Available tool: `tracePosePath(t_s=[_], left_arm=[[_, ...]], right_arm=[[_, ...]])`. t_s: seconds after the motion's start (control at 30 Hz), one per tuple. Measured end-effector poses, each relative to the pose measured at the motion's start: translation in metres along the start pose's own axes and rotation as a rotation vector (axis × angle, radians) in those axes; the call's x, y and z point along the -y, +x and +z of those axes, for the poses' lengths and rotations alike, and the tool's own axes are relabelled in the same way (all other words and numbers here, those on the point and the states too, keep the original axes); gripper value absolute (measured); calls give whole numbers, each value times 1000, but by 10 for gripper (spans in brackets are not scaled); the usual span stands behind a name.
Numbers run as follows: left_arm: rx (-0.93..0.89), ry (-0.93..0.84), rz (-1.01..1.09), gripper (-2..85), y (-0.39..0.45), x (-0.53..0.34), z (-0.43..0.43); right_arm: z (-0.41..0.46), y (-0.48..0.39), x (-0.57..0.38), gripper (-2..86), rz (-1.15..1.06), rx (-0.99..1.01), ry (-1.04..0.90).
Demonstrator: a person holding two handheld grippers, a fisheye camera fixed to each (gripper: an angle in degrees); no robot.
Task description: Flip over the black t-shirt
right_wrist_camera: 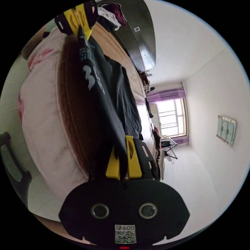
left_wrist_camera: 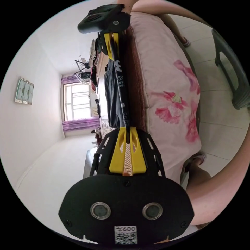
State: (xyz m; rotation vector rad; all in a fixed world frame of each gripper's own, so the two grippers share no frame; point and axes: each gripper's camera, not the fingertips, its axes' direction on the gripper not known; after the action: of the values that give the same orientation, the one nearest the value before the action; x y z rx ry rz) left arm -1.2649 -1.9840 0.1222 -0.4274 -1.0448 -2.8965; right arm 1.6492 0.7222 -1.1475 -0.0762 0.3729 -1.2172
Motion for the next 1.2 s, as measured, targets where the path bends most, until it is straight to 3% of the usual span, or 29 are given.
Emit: tracePosePath(t_s=[0.23, 0.57, 0.7, 0.73, 0.77, 0.87, 1.07, 1.2], left_arm=[[-33, -18, -50, 30, 15, 3, -5], [-40, -67, -171, 26, 22, 5, -20], [-104, -251, -205, 31, 21, -11, -21], [-162, -253, -306, 37, 10, -16, -30], [-231, -198, -457, 54, -5, -20, -44], [-319, 15, -654, 90, -30, 0, -77], [-219, 252, -648, 104, -34, 116, -93], [-122, 233, -661, 100, -45, 180, -78]], right_arm=[[-12, 17, -41, -8, 30, 16, -33], [-28, 34, -25, -8, 77, 17, -51], [-27, 48, -8, -8, 35, 75, -116], [-26, 53, -1, -8, -7, 107, -144], [-25, 60, 6, -8, -44, 146, -169], [-22, 85, 17, -8, -89, 272, -200], [-12, 155, 17, -6, 56, 562, -160], [-24, 167, 21, 0, 18, 535, -149]])
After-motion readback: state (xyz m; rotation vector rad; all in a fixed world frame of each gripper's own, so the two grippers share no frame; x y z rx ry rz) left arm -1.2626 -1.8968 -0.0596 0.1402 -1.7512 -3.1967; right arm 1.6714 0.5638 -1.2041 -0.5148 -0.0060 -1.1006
